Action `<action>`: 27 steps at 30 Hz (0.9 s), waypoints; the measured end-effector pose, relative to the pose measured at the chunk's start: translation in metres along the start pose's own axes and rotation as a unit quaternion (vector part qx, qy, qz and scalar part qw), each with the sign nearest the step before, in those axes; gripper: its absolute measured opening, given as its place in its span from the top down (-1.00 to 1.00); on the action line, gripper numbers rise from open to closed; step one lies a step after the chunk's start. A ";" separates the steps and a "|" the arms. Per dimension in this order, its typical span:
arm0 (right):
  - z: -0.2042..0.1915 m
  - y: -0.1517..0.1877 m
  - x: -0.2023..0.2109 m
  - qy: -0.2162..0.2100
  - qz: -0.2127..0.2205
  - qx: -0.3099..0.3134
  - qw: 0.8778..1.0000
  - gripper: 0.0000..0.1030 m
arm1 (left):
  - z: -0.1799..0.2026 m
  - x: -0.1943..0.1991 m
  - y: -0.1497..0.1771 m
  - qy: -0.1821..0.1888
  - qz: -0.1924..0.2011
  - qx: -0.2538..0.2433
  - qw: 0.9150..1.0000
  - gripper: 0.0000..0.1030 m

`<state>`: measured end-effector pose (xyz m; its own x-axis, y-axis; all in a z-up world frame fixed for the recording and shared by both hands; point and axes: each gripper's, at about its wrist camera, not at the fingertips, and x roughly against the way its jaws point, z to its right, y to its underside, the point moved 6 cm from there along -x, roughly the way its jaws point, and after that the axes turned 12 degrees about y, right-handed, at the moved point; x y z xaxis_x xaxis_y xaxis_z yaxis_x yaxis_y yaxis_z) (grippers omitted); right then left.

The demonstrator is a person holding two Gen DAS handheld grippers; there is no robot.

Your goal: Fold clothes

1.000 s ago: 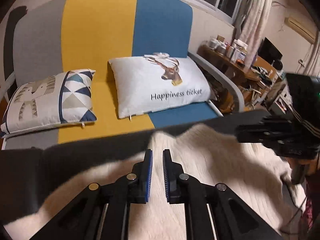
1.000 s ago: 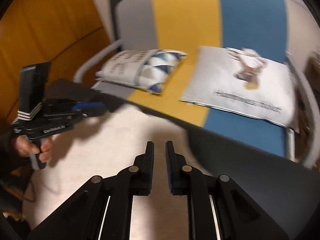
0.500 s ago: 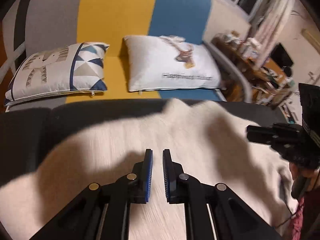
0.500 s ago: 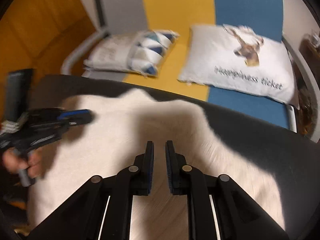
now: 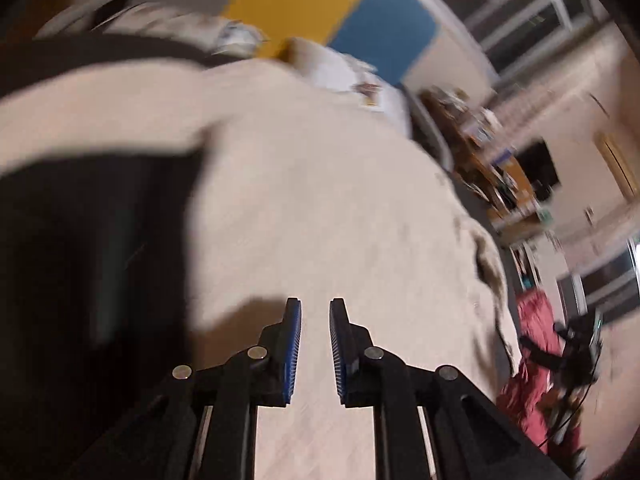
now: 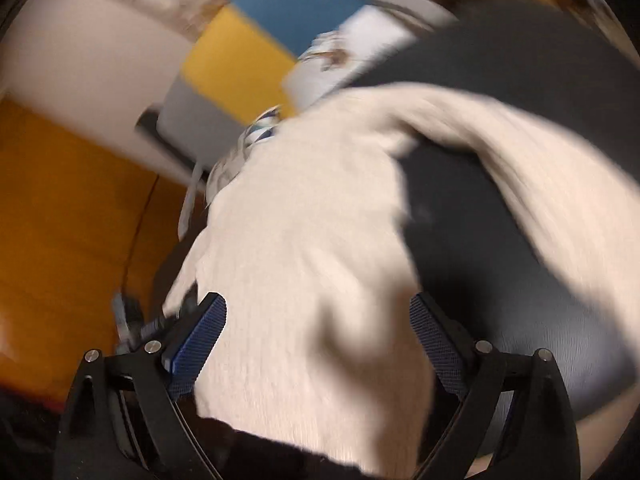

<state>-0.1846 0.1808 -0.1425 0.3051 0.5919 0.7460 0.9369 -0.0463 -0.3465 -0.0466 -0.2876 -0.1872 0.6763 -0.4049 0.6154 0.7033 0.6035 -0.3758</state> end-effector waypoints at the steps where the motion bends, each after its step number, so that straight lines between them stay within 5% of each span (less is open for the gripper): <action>1: 0.007 0.007 -0.001 0.004 0.005 -0.002 1.000 -0.85 | -0.008 0.013 0.007 0.004 0.010 0.019 1.000 0.74; 6: 0.012 0.033 -0.018 0.038 -0.017 -0.003 0.999 -0.84 | -0.039 0.074 0.033 -0.001 0.052 0.066 0.996 0.71; 9: 0.005 0.044 -0.024 0.041 -0.023 0.008 0.999 -0.84 | -0.046 0.087 0.048 0.017 0.040 0.082 0.996 0.68; 22: -0.010 0.083 -0.038 0.070 -0.034 0.044 0.996 -0.84 | -0.031 0.035 0.079 0.056 -0.026 0.087 0.994 0.63; 24: -0.012 0.085 -0.042 0.073 -0.041 0.053 0.995 -0.84 | -0.028 0.034 0.079 0.040 -0.021 0.070 0.997 0.84; 27: -0.014 0.088 -0.044 0.078 -0.043 0.061 0.994 -0.84 | -0.027 0.037 0.079 0.009 -0.021 0.051 0.998 0.90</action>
<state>-0.1134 0.1393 -0.1984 0.2563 0.4567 0.8519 0.9359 0.1033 -0.3369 0.0399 -0.2736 -0.2132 0.6512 -0.4423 0.6167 0.7055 0.6523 -0.2771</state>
